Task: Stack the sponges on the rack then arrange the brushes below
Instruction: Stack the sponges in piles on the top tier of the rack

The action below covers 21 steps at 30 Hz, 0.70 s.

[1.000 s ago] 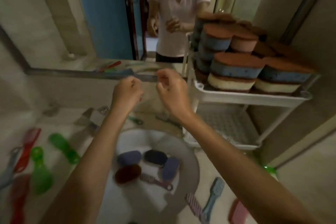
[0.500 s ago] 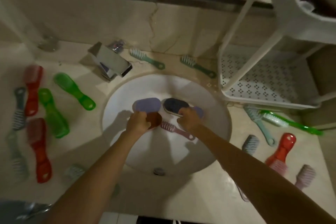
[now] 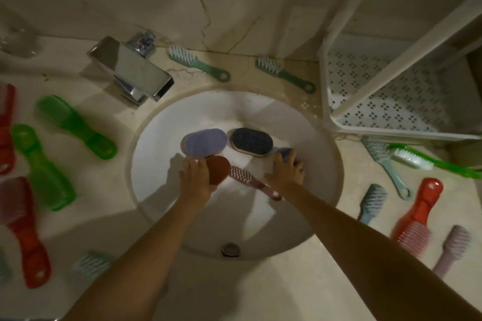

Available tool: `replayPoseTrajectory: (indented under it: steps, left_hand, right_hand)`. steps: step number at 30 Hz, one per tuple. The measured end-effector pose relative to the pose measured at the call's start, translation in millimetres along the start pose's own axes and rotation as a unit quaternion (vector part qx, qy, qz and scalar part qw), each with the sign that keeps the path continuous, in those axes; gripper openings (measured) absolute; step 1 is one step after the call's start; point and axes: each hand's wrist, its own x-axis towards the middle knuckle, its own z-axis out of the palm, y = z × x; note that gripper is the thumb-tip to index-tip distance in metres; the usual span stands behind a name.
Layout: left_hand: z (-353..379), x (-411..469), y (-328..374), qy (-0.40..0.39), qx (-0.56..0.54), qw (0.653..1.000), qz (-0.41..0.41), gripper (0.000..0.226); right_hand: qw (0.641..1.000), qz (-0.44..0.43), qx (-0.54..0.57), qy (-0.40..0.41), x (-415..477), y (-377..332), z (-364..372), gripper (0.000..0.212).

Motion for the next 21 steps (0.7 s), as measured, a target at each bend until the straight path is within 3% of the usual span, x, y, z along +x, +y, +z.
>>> replayPoseTrajectory:
  steps: [7, 9, 11, 13, 16, 18, 21]
  left_hand:
    - [1, -4, 9, 0.025, -0.038, 0.999, -0.022, 0.092]
    - [-1, -4, 8, 0.006, -0.032, 0.999, -0.038, 0.091]
    - [-5, -9, 11, -0.004, -0.011, 0.999, -0.045, 0.074]
    - [-12, -16, 17, 0.007, -0.014, 0.998, -0.052, 0.063]
    - [-35, -31, 29, 0.049, -0.149, 0.987, -0.044, 0.058]
    - [-60, -43, 36, 0.078, -0.269, 0.959, -0.043, 0.055]
    - [-103, -67, 49, 0.115, -0.367, 0.921, -0.053, 0.053]
  right_hand:
    - [0.998, 0.032, 0.050, 0.027, -4, 8, 3, 0.075]
    - [0.992, 0.015, 0.117, 0.039, -7, 7, -2, 0.072]
    - [0.980, -0.003, 0.195, 0.045, -11, 6, -12, 0.063]
    - [0.959, -0.011, 0.284, 0.010, -18, 5, -29, 0.049]
    - [0.866, 0.013, 0.489, -0.105, -36, 3, -63, 0.046]
    - [0.810, -0.019, 0.560, -0.173, -54, 3, -87, 0.057]
    - [0.687, -0.086, 0.675, -0.255, -79, 5, -118, 0.058]
